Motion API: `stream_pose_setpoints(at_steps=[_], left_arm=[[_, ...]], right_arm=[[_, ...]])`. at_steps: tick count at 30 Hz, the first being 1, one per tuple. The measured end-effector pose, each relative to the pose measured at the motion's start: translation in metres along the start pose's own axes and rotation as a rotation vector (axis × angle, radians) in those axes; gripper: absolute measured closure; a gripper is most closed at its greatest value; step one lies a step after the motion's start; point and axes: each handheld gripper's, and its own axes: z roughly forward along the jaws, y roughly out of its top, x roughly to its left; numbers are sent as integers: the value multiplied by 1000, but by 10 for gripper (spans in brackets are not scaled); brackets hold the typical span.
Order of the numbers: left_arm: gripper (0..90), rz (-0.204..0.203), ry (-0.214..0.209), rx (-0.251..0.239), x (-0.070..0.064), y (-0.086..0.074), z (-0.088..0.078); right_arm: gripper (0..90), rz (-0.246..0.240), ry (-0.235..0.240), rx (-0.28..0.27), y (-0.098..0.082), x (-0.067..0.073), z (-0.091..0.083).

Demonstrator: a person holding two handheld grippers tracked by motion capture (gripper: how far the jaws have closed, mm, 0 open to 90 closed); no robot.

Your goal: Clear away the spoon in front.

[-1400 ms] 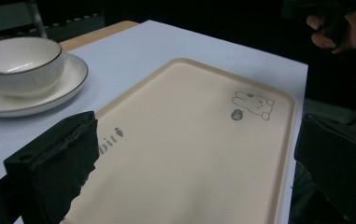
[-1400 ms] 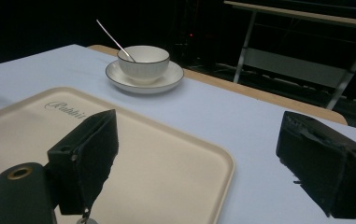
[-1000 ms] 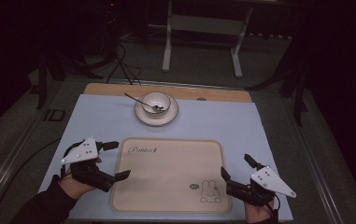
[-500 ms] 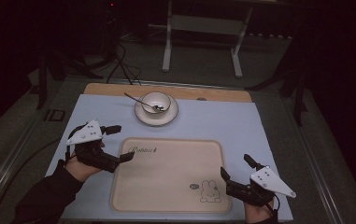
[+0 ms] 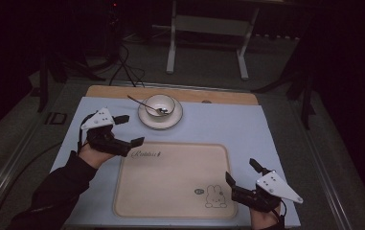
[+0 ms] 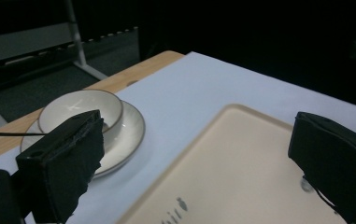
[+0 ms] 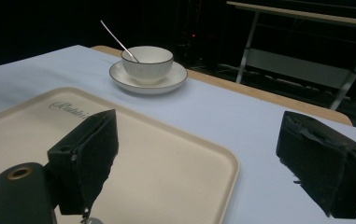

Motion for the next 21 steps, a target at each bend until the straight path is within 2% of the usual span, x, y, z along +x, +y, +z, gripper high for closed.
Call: stream_pose_setpoints(at_steps=[1, 3, 4, 6, 11, 12, 14, 16, 21], left_arm=[[42, -23, 15, -8, 6, 0, 3], [45, -35, 22, -13, 10, 0, 5], [46, -48, 50, -15, 17, 0, 9], [49, -55, 79, -14, 24, 0, 12], [67, -84, 112, -20, 35, -3, 17], [71, -103, 127, -27, 41, -6, 20], [72, -111, 129, -30, 43, -6, 21], [91, -140, 140, -36, 52, -10, 25], [128, -176, 159, -47, 62, -14, 31]], right_arm=[[128, 0, 0, 0, 0, 0, 0], [128, 1, 2, 0, 0, 0, 0], [128, 3, 3, 1, 0, 0, 0], [128, 1, 3, 2, 0, 0, 0], [128, 1, 6, 3, -1, 0, 1], [128, 3, 6, 6, -1, 0, 1], [128, 3, 6, 6, -1, 0, 1], [128, 4, 6, 6, -1, 0, 1], [129, 2, 5, 6, -1, 0, 1]])
